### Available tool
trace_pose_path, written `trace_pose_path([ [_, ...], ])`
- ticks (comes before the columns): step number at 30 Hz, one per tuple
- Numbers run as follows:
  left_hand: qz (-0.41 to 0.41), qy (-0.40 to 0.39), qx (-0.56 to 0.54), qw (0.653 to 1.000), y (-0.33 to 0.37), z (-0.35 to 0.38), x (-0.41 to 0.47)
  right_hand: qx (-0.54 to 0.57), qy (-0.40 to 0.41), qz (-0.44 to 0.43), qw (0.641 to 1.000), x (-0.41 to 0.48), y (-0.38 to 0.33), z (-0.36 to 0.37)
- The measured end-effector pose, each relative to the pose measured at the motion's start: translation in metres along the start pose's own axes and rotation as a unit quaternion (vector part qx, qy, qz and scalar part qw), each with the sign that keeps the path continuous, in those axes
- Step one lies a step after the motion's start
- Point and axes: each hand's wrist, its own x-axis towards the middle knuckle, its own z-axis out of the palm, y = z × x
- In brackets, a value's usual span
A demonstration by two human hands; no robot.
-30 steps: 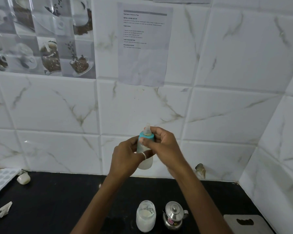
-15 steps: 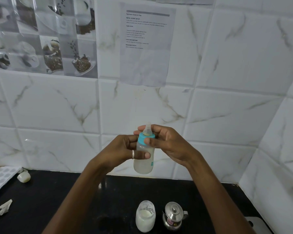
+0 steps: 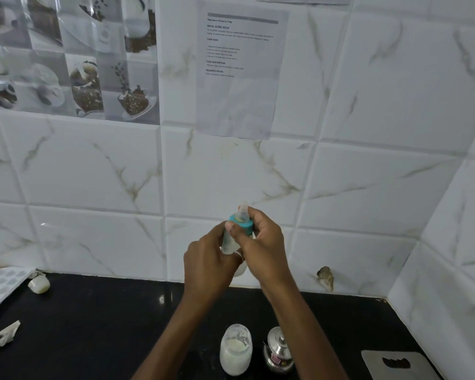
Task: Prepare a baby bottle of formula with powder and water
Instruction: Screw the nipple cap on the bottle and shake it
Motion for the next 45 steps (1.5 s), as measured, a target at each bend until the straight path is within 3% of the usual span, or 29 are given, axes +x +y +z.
trace_pose_path([
  [4, -0.011, 0.009, 0.025, 1.0, -0.003, 0.007, -0.001, -0.038, 0.039, -0.008, 0.998, -0.007, 0.0, 0.004],
  [17, 0.0, 0.007, 0.037, 0.999, 0.0, 0.005, 0.005, -0.045, 0.039, -0.011, 0.998, -0.007, -0.002, 0.003],
  [30, 0.036, 0.009, 0.006, 0.999, -0.005, 0.001, 0.005, -0.085, -0.06, 0.043, 0.994, -0.008, 0.007, -0.013],
  [37, 0.06, -0.081, -0.003, 0.995, -0.028, -0.007, 0.009, -0.087, -0.063, 0.036, 0.994, -0.005, 0.013, -0.022],
  [41, 0.022, -0.058, -0.052, 0.997, -0.033, -0.029, 0.009, -0.021, -0.042, 0.042, 0.998, 0.008, -0.001, -0.042],
  [45, -0.02, 0.025, -0.102, 0.994, -0.034, -0.039, 0.014, 0.198, 0.052, 0.043, 0.978, 0.023, -0.029, -0.053],
])
